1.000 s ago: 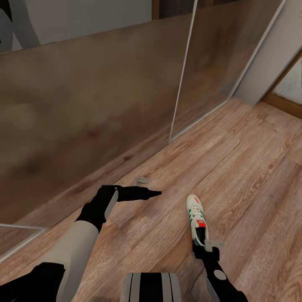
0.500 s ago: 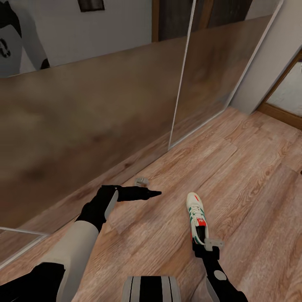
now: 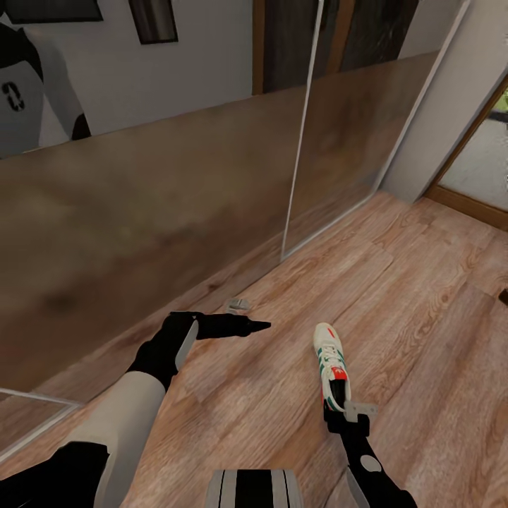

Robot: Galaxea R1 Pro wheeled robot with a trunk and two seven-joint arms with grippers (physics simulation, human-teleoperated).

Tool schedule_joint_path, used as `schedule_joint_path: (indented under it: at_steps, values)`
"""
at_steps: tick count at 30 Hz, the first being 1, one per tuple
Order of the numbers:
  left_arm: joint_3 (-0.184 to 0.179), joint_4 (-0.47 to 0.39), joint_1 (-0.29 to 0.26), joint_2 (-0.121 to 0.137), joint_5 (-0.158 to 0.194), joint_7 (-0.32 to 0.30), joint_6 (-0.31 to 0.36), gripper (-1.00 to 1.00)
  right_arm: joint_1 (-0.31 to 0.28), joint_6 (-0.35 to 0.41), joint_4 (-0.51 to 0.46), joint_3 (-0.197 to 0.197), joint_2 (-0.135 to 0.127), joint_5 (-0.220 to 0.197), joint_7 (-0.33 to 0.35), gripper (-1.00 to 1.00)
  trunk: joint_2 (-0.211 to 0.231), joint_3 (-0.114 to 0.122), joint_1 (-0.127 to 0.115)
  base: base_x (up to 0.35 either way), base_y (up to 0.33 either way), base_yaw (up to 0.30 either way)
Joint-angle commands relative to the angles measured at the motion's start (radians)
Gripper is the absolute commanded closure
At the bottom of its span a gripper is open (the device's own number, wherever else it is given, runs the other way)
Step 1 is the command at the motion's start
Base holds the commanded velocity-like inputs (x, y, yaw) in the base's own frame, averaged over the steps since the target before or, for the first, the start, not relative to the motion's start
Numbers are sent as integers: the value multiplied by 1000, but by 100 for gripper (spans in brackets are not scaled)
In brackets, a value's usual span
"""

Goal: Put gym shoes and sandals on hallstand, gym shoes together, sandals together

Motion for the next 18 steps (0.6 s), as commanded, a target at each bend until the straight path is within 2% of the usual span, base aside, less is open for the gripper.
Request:
schedule_joint_path:
  at_steps: [1, 2, 8, 13, 15, 18]
  values:
    - [0, -1, 0, 0, 1, -2, 7, -100, -1, -6, 1, -6, 1, 10, -3, 100, 0, 1, 0, 0, 0, -85]
    - [3, -1, 10, 3, -3, -1, 6, -100, 0, -33, 2, -7, -6, 10, -3, 100, 0, 2, 0, 0, 0, -96]
    - [4, -1, 19, 25, -5, -1, 5, -100, 1, -43, 1, -7, -32, 10, 0, 100, 0, 12, 0, 0, 0, -98]
    - [9, -2, 47, 39, -6, 2, 0, -100, 1, -45, 2, -7, -79, 12, 2, 100, 0, 19, 0, 0, 0, -99]
    - [10, -1, 61, 41, -9, 5, -18, -100, 2, -45, 4, -7, -99, 11, 2, 100, 0, 22, 0, 0, 0, -99]
    - [10, 2, 77, 43, -11, 11, -58, -100, 3, -46, 8, -7, -112, 11, 0, 100, 0, 27, 0, 0, -28, -99]
